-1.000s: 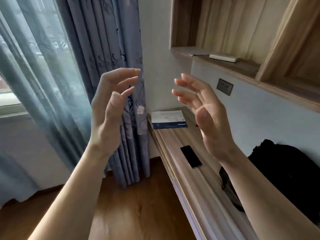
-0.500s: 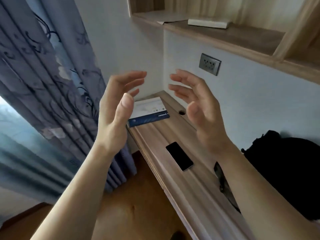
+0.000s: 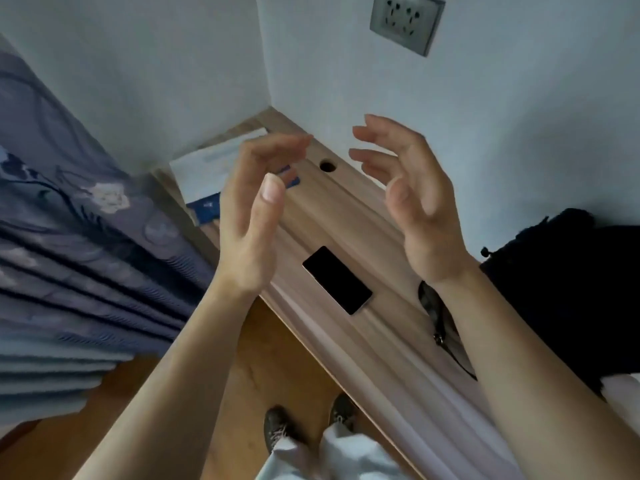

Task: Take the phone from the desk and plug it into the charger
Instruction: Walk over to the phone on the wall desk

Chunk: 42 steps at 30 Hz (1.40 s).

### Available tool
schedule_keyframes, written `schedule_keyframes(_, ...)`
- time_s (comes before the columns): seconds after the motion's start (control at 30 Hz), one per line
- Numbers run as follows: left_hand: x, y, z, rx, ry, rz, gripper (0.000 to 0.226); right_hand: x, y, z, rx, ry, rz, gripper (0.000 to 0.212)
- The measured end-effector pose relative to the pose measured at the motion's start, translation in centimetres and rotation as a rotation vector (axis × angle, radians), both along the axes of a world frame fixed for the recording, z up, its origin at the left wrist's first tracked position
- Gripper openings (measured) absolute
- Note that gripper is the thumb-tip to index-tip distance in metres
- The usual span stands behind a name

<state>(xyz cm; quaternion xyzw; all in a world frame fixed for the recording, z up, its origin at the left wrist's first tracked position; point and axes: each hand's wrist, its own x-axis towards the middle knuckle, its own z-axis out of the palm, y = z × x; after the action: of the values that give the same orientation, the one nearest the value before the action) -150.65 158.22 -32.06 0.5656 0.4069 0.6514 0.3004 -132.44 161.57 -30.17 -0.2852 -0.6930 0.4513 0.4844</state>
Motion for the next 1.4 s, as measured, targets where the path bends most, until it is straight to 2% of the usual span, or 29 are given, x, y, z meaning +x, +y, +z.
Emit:
schedule_keyframes(0.23,1.3,1.8,-7.3,-0.172,-0.08,-0.01,0.067,-0.4,1.1,-7.6,-0.138,-0.062,-0.095,0.078)
schedule_keyframes(0.33,2.1,1.8,-10.5,-0.307,-0.101,0.039,0.074,-0.5,1.9,-10.0,-0.201,-0.084,-0.126,0.074)
schedule_keyframes(0.43,2.5,1.8,-14.3,-0.483,-0.144,0.093,0.057,-0.7,2.5,-12.4,-0.272,-0.144,-0.154,0.075)
schedule_keyframes(0.5,2.9,1.7,-16.6,-0.61,-0.208,0.154,0.055,-0.8,2.9,-14.3,-0.335,-0.2,-0.168,0.074)
schedule_keyframes(0.6,3.4,1.7,-19.0,-0.813,-0.352,0.254,0.072,-0.8,3.6,-17.6,-0.484,-0.28,-0.176,0.064)
schedule_keyframes(0.7,3.7,1.7,-20.9,-0.934,-0.432,0.3,0.084,-0.6,4.3,-20.7,-0.617,-0.341,-0.158,0.056)
schedule_keyframes(0.83,4.3,1.9,-22.4,-1.048,-0.566,0.344,0.071,-0.3,4.8,-23.6,-0.713,-0.401,-0.179,0.063)
schedule_keyframes(0.93,5.0,2.2,-23.2,-1.114,-0.623,0.39,0.051,-0.1,4.5,-25.6,-0.77,-0.41,-0.212,0.054)
schedule_keyframes(1.03,5.7,2.9,-23.8,-1.196,-0.599,0.427,0.044,-0.2,4.5,-27.2,-0.726,-0.594,-0.277,0.042)
schedule_keyframes(1.13,6.1,3.5,-24.1,-1.25,-0.489,0.426,0.037,-0.8,4.9,-27.5,-0.681,-0.783,-0.251,0.048)
schedule_keyframes(1.23,6.5,3.4,-24.1,-1.261,-0.49,0.337,0.031,-1.2,5.1,-27.3,-0.704,-0.789,-0.235,0.047)
schedule_keyframes(1.3,6.6,3.0,-23.7,-1.273,-0.491,0.292,0.024,-1.2,4.8,-26.6,-0.728,-0.759,-0.191,0.039)
schedule_keyframes(1.4,5.6,2.5,-22.0,-1.176,-0.547,0.292,0.011,-1.3,4.4,-24.0,-0.737,-0.648,-0.148,0.034)
